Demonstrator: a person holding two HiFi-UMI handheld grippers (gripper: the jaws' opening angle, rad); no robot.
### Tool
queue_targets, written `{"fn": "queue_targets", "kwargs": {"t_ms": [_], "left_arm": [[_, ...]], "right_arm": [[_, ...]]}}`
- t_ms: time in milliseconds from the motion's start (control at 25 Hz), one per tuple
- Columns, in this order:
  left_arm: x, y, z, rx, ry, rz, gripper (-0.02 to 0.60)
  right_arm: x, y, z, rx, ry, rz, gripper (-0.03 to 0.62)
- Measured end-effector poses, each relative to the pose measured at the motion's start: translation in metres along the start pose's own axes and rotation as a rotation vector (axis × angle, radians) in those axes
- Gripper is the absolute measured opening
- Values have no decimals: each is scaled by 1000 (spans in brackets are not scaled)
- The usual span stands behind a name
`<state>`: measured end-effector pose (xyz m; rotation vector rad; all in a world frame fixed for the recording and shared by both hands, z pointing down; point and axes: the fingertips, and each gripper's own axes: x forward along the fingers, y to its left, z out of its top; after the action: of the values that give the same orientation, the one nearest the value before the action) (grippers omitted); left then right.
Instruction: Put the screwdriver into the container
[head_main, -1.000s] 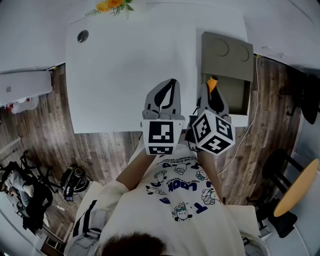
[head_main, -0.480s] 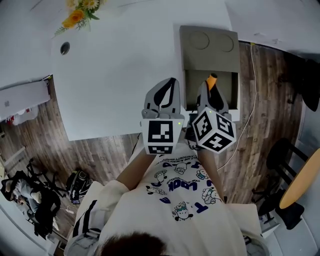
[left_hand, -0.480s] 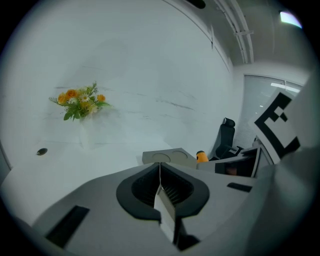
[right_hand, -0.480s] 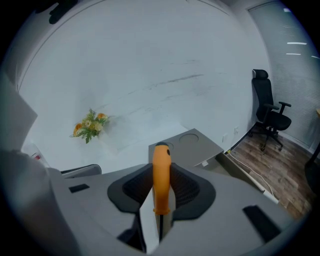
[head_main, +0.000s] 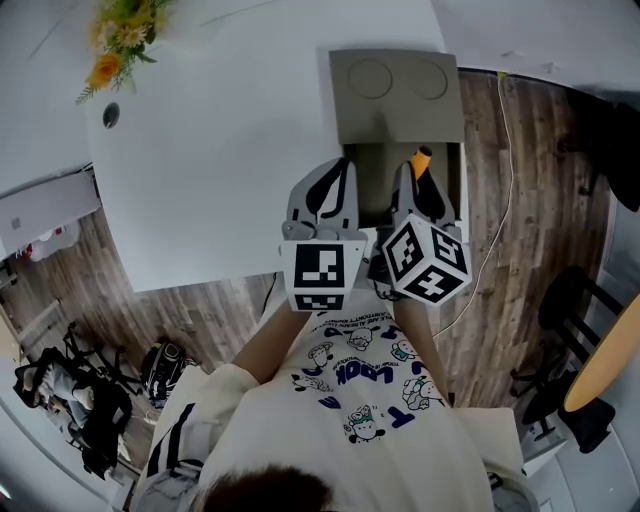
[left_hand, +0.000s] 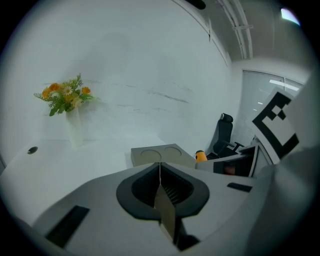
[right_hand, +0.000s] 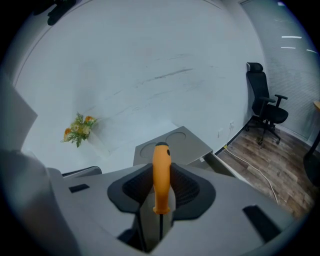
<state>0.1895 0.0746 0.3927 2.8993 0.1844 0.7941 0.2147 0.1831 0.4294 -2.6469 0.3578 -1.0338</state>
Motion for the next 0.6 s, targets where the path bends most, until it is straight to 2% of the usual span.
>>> {"fn": "queue_targets", "kwargs": {"t_ms": [600], "left_arm": [[19, -17, -12, 25, 71, -21, 20]], "right_arm": [[12, -22, -10, 88, 53, -20, 124]]}}
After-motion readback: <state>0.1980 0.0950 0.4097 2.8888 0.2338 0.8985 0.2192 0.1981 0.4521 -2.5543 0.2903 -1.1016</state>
